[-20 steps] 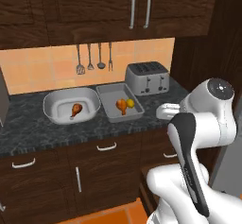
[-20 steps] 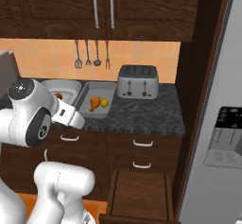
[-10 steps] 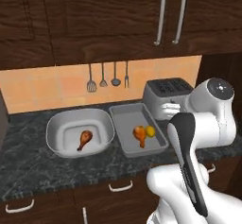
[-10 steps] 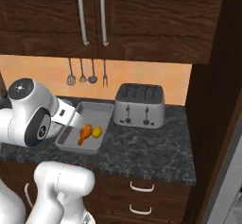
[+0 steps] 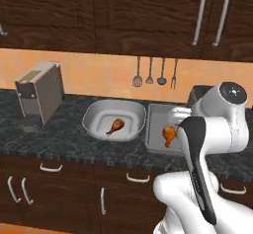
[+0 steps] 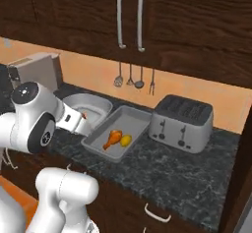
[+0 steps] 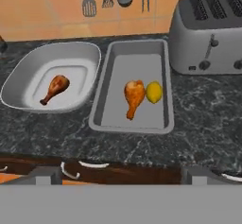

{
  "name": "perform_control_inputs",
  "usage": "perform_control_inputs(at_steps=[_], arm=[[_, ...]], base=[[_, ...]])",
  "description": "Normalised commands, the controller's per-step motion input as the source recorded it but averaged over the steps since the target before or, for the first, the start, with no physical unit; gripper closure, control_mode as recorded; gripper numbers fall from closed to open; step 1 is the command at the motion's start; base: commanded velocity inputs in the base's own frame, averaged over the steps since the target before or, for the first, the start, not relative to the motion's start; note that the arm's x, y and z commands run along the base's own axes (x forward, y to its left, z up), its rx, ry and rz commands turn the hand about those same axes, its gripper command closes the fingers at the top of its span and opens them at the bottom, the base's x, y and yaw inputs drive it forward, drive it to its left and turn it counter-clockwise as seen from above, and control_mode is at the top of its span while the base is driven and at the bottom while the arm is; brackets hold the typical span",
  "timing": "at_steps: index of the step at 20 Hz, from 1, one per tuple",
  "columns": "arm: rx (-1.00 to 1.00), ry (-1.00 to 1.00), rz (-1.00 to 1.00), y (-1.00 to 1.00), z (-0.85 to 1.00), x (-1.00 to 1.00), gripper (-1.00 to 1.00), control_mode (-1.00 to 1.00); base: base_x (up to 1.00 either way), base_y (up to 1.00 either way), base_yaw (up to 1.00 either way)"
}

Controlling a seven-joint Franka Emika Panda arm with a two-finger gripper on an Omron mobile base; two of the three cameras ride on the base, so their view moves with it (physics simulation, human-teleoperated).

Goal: Place one lemon and one chicken drumstick in each tupperware on the nearby counter, to pack two identical lunches.

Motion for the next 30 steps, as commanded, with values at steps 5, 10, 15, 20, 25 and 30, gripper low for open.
perform_control_inputs(at_steps=[5, 10, 15, 20, 25, 30], arm=[[0.0, 0.0, 0.0, 0.0, 0.0, 0.0, -1.0, 1.0], [0.0, 0.0, 0.0, 0.0, 0.0, 0.0, -1.0, 1.0], [0.0, 0.0, 0.0, 0.0, 0.0, 0.0, -1.0, 1.0], [0.0, 0.0, 0.0, 0.0, 0.0, 0.0, -1.0, 1.0], [0.0, 0.0, 0.0, 0.0, 0.0, 0.0, -1.0, 1.0], [0.0, 0.0, 0.0, 0.0, 0.0, 0.0, -1.0, 1.0]], base=[[-0.21, 0.17, 0.94], [-1.0, 0.44, 0.38], [-1.0, -0.07, -0.34], [-0.78, -0.58, -0.6], [-0.75, -0.59, -0.65], [-0.93, -0.84, -0.53]])
